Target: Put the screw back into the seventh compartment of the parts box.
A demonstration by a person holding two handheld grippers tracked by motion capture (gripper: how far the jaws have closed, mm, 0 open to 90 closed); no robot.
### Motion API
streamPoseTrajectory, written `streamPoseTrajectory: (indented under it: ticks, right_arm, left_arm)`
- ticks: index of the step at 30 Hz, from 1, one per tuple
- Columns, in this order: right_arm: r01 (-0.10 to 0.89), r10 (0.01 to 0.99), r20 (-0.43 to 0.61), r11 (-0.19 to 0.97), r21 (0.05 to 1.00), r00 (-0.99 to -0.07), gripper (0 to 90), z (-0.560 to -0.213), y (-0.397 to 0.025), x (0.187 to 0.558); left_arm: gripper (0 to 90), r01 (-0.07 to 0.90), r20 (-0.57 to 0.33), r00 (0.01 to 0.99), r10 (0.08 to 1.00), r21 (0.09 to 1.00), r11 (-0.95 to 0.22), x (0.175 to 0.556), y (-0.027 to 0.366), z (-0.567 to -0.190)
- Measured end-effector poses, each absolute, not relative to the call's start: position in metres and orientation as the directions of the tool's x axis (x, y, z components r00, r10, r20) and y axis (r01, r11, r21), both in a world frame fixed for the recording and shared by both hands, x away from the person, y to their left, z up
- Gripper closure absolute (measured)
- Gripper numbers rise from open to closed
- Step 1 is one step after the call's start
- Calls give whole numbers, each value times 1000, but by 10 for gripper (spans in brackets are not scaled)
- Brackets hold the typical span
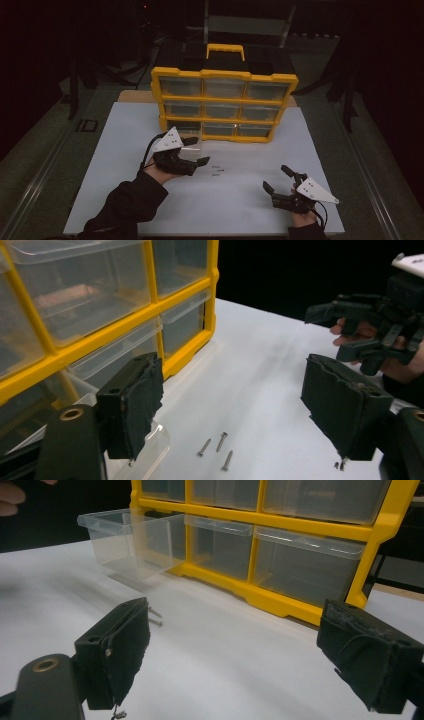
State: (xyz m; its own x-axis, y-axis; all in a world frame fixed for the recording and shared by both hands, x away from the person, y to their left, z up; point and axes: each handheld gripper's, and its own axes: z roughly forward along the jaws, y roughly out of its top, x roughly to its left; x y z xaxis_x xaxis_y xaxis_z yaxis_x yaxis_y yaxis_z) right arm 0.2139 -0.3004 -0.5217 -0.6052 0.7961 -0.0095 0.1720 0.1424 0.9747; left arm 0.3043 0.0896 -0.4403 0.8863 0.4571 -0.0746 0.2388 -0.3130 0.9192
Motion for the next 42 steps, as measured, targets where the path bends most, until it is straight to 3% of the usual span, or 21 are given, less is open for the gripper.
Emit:
streamPoseTrajectory:
  ticks: [18,42]
  right_arm:
    - [174,793,-8,144,974,-609,134,-522,-301,214]
    - [177,790,-11,151,973,-613,135,-522,-300,214]
  left_arm:
    - [525,274,-67,912,406,835,-478,319,53,-473]
    - [686,308,-102,932,349,732,-608,322,30,-525]
